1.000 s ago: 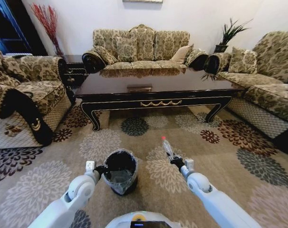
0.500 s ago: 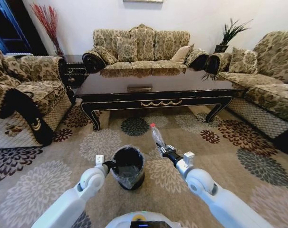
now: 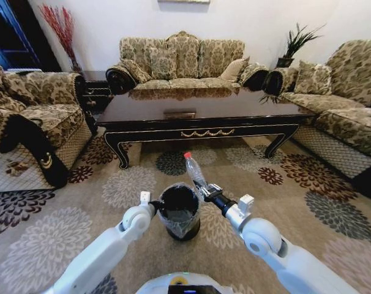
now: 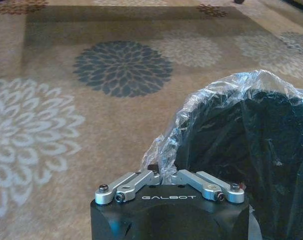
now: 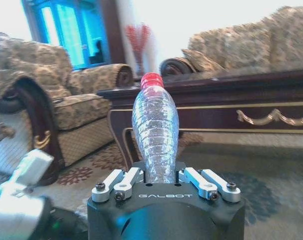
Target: Move to the front of the table and pick up the trash from the floor, then place it into the trash bin.
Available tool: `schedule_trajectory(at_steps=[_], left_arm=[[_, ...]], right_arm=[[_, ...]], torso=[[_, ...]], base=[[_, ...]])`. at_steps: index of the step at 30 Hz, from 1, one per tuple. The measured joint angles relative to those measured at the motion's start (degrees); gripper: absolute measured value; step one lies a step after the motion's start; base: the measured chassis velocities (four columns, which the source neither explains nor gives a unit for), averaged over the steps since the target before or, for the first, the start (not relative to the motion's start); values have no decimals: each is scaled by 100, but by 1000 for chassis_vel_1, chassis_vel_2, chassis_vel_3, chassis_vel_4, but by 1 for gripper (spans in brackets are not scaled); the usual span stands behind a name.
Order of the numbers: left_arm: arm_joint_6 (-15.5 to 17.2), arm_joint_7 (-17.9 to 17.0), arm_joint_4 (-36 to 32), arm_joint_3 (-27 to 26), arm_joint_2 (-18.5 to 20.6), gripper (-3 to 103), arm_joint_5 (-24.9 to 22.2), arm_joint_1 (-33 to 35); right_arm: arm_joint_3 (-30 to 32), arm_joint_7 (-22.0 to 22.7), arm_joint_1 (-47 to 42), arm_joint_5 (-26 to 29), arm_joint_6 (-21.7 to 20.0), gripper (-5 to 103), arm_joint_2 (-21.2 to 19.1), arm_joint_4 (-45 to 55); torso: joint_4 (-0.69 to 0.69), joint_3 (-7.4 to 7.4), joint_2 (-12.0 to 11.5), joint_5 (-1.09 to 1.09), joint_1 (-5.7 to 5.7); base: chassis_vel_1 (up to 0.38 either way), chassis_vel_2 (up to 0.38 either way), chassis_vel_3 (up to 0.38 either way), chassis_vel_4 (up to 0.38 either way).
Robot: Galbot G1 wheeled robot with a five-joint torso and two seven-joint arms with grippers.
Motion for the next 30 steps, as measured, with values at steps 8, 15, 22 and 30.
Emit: schedule_trajectory(at_steps=[8, 15, 22, 30], left_arm=[[11, -155, 93, 242, -196, 3, -225, -326], [19, -196, -43, 339, -137, 3, -203, -234], [48, -197, -74, 298, -85, 3, -166, -194], [70, -190, -22, 207, -69, 3, -78, -90]], right_arm=[[-150, -293, -81, -470, 144, 25, -29, -219], [-184, -302, -88, -566, 137, 23, 19, -397], [-200, -349, -84, -665, 108, 45, 54, -487], [-172, -395, -219, -769, 133, 78, 67, -485]], torso=[[-1, 0, 0, 0, 0], [1, 0, 0, -1, 0], [0, 0, 0, -1, 0], [0, 0, 0, -1, 0]], base=[[0, 0, 0, 0], [0, 0, 0, 0], [0, 0, 0, 0], [0, 0, 0, 0]])
